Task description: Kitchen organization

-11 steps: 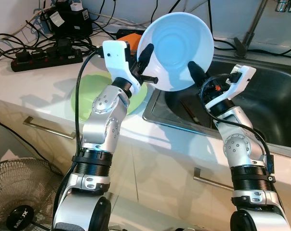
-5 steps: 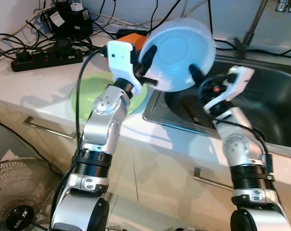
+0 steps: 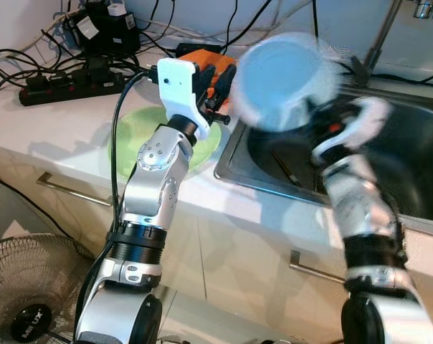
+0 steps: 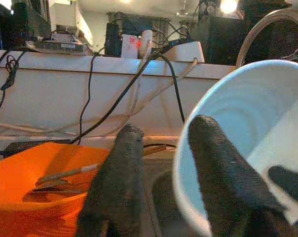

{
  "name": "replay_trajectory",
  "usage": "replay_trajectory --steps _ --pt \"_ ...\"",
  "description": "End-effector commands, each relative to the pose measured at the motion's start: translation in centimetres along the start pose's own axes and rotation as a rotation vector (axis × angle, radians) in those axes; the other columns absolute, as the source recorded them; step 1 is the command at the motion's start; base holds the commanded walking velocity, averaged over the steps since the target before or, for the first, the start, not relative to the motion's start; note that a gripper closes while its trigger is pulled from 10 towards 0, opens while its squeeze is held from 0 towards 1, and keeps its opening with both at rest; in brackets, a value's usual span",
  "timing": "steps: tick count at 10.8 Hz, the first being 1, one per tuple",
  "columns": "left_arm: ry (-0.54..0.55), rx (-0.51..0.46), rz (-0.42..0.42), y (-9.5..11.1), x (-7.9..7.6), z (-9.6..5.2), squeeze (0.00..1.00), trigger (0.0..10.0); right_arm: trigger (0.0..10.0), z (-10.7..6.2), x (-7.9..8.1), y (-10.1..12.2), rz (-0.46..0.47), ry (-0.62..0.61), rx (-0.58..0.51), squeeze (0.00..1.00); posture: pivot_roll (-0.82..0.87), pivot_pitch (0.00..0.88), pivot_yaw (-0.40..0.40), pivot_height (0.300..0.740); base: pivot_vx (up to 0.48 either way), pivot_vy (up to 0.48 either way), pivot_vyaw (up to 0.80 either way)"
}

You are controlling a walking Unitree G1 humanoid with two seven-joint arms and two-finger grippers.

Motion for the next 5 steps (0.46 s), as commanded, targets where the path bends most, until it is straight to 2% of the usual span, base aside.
replay_trajectory --steps 1,2,3,4,5 --pt "0.002 -0.022 0.028 0.7 0.0 0.1 1.00 10.0 0.0 0.5 -0.6 2.3 0.028 -0.042 -0.104 0.00 0.06 0.022 0.034 0.740 0.000 0.000 0.00" --pt "-0.005 -0.021 0.033 0.6 -0.1 0.0 0.00 10.0 0.0 0.4 -2.1 3.9 0.029 -0.121 -0.173 0.00 0.06 0.023 0.035 0.740 0.000 0.000 0.00" --pt "-0.004 -0.018 0.035 0.5 0.0 0.0 0.00 10.0 0.0 0.3 -2.8 4.4 0.028 -0.164 -0.195 0.00 0.06 0.023 0.035 0.740 0.000 0.000 0.00" --pt "-0.004 0.001 0.048 0.1 0.0 -0.2 0.00 10.0 10.0 0.1 -4.0 4.5 -0.081 -0.247 -0.187 0.00 0.05 0.026 0.033 0.740 0.000 0.000 0.00" --pt "-0.038 0.055 0.070 -0.9 -0.3 -0.5 0.00 10.0 10.0 -0.1 -4.7 3.6 -0.206 -0.292 -0.123 0.00 0.05 0.026 0.033 0.740 0.000 0.000 0.00"
Point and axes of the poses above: a point about 5 cm out from each wrist's last joint towards the gripper, its own z axis pointing out of the wrist towards the gripper, its own y axis along the axis of the wrist's last joint, x = y × z, the point moved 3 cm from there along z, pointing out of the wrist towards the gripper, and after that the axes turned 6 degrees about z, right-handed, at the moved point
